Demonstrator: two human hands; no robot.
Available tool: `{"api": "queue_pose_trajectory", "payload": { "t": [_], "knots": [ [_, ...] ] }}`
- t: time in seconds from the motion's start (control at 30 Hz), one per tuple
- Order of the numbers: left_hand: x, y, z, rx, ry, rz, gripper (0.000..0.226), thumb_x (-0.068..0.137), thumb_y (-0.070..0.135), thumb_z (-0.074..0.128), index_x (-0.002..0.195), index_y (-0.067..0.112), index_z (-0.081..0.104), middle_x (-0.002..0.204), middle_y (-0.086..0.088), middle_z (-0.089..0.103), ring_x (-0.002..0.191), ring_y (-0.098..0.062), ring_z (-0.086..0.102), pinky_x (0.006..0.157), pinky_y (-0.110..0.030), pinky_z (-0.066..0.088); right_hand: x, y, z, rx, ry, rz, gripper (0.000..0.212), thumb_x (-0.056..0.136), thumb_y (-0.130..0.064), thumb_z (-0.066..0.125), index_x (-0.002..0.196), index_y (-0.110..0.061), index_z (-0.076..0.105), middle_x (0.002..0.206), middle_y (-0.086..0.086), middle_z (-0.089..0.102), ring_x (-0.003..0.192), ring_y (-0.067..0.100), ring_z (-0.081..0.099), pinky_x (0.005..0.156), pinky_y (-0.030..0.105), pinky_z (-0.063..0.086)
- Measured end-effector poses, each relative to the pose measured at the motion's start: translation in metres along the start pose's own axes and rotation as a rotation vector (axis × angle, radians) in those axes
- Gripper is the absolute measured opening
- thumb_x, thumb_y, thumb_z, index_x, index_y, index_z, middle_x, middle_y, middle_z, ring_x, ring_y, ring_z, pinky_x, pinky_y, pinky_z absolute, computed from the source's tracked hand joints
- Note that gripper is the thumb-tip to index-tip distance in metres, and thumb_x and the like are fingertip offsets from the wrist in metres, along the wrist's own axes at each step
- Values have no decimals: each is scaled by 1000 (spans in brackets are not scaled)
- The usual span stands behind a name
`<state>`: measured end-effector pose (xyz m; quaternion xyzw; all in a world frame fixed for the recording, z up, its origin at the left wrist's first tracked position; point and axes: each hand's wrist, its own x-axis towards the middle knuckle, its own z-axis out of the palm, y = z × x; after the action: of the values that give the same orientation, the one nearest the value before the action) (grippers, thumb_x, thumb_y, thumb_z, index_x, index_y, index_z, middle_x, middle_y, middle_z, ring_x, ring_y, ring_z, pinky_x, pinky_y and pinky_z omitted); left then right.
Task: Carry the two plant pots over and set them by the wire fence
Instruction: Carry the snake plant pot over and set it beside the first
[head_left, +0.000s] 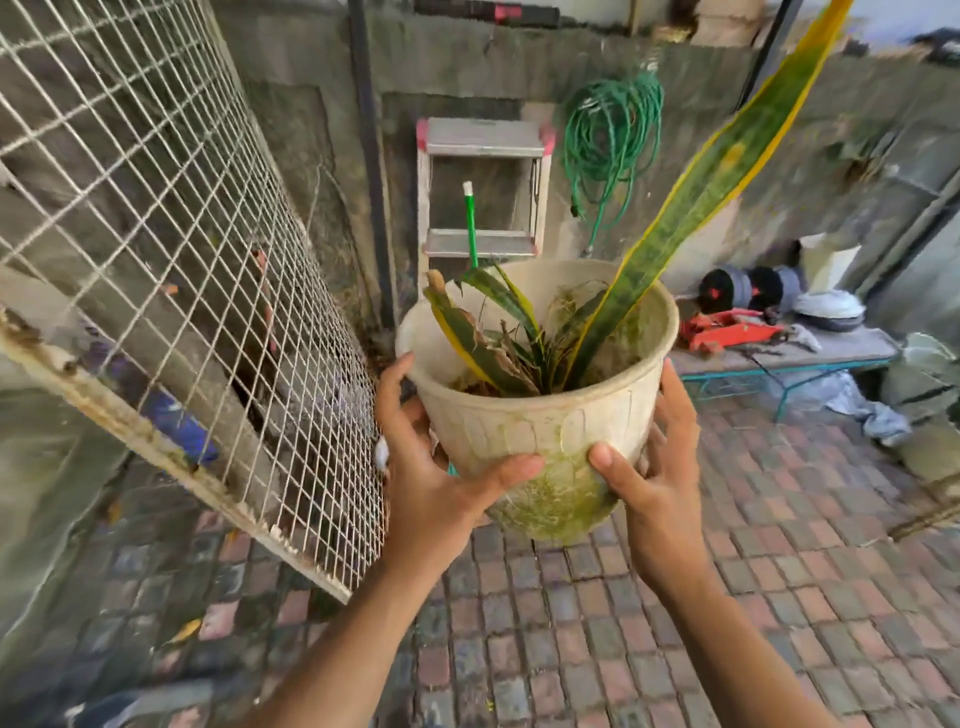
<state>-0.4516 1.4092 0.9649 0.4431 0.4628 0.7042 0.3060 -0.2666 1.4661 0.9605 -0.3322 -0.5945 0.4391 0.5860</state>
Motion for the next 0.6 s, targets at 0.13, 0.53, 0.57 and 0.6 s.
{"api": "queue_pose_trajectory", "payload": {
  "t": [0.13,0.53,0.57,0.6],
  "knots": [
    [59,-25,14,0,29,17,122,49,42,102,145,61,29,151,2,55,140,-25,61,109,-57,59,66,34,6,1,-38,-15,99,69,-38,83,158,-38,40,167,5,38,149,19,49,121,55,44],
    [220,-93,56,-7,190,91,111,49,56,102,136,70,35,138,38,59,140,-10,60,107,-34,60,259,129,21,34,-153,28,112,62,-73,88,158,-43,40,166,5,37,154,32,38,122,66,35],
    [229,-99,60,13,216,108,111,50,53,103,137,70,36,140,35,59,141,-10,60,108,-33,59,273,138,24,61,-178,39,114,62,-72,88,159,-40,38,167,6,36,154,32,39,122,66,35],
    [238,-105,65,36,247,124,112,50,50,103,137,70,36,144,27,58,140,-12,61,107,-32,60,287,147,26,94,-207,49,116,63,-71,89,160,-36,37,167,7,36,154,31,40,122,66,36]
  ]
}}
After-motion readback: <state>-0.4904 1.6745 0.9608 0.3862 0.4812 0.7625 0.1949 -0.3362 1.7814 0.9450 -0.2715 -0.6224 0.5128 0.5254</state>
